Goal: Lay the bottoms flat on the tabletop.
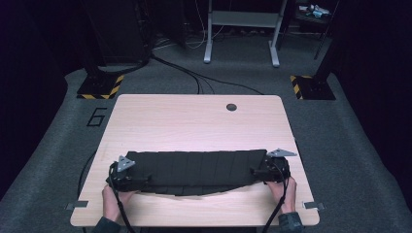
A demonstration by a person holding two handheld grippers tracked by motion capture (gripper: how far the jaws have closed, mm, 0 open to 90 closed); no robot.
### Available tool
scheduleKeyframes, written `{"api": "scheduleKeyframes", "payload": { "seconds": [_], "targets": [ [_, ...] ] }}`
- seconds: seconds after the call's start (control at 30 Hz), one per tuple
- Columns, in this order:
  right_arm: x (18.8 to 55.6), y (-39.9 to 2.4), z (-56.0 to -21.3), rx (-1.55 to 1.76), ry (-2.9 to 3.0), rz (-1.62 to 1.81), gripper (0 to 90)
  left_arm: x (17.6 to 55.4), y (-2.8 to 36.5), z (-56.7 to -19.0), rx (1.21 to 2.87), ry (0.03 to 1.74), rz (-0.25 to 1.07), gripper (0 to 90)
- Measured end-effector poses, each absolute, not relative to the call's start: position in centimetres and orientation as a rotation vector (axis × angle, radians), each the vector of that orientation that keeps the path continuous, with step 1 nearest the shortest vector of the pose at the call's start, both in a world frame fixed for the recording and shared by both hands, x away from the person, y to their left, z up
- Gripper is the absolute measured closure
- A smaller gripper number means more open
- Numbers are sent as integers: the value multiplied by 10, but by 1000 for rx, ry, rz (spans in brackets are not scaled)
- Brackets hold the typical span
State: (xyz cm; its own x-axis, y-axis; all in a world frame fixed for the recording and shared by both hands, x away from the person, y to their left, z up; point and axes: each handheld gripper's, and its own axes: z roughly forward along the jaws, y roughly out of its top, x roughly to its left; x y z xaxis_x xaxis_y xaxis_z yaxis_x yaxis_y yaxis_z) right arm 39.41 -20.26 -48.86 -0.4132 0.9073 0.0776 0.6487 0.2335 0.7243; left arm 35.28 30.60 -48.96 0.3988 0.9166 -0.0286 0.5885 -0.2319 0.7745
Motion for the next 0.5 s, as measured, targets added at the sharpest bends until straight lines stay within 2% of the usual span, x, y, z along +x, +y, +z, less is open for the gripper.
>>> {"api": "scheduleKeyframes", "payload": {
  "seconds": [0.3, 0.5],
  "targets": [
    [353, -189, -486, 1361, 2179, 1057, 163, 338, 324, -497, 1931, 1315, 563, 151],
    [346, -181, -501, 1382, 2225, 1033, 273, 338, 323, -506, 1956, 1317, 512, 183]
  ]
}}
